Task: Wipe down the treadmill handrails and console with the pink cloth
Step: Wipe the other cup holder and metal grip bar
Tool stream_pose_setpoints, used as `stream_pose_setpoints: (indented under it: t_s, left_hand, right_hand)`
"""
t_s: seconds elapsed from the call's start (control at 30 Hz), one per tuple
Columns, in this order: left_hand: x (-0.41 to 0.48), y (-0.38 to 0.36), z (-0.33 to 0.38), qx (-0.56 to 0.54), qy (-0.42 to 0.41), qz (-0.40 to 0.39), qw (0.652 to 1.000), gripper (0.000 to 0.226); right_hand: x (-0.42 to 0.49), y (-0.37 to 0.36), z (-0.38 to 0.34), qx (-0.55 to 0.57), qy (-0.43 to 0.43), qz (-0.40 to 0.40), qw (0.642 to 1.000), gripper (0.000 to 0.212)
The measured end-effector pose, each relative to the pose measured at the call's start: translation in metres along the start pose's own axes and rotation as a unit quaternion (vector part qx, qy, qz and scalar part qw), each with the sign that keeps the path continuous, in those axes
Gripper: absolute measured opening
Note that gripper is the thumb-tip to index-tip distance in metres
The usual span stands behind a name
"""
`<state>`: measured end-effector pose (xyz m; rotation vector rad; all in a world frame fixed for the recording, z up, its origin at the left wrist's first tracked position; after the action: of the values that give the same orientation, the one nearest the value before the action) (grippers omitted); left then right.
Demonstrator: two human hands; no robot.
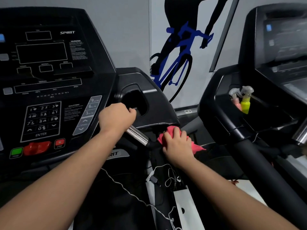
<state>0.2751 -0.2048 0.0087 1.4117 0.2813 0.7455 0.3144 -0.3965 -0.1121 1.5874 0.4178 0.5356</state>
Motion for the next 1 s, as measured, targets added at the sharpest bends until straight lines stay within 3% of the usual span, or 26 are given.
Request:
stream_pose_setpoints:
  t_s: [0.1, 0.33, 0.63, 0.77, 1.0]
  left_hand:
    - [-0.002, 0.000, -0.001, -0.008, -0.003, -0.009, 1.000, 0.040]
    - [-0.001, 0.003, -0.003, -0.029, -0.004, -0.007, 1.000, 0.040]
    - [-0.002, 0.002, -0.005, -0.038, 0.017, 0.004, 0.999, 0.038]
    - [-0.002, 0.002, -0.007, -0.043, 0.023, 0.001, 0.999, 0.038]
    - [-0.003, 0.003, -0.008, -0.051, 0.020, 0.002, 0.999, 0.041]
  right_hand:
    - [0.003, -0.002, 0.000, -0.058, -0.010, 0.021, 0.998, 0.040]
    - [0.023, 0.015, -0.006, -0.056, -0.041, 0.009, 0.998, 0.031]
    - [-0.028, -0.008, -0.015, -0.082, 0.067, -0.077, 0.991, 0.039]
    - [0.001, 0.001, -0.010, -0.091, 0.052, -0.075, 0.992, 0.036]
    - [0.009, -0.017, -0.030, -0.240, 0.084, -0.106, 0.961, 0.040]
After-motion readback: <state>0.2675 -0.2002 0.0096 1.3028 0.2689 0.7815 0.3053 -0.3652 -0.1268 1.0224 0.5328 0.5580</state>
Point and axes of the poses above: each hand's wrist, its own x-axis towards the middle knuckle, its own y-axis out of the back of the hand, z = x × y, the point moved 10 cm from there along x, towards the middle knuckle, and after that the axes turned 7 degrees about y, right-handed, at the moved point
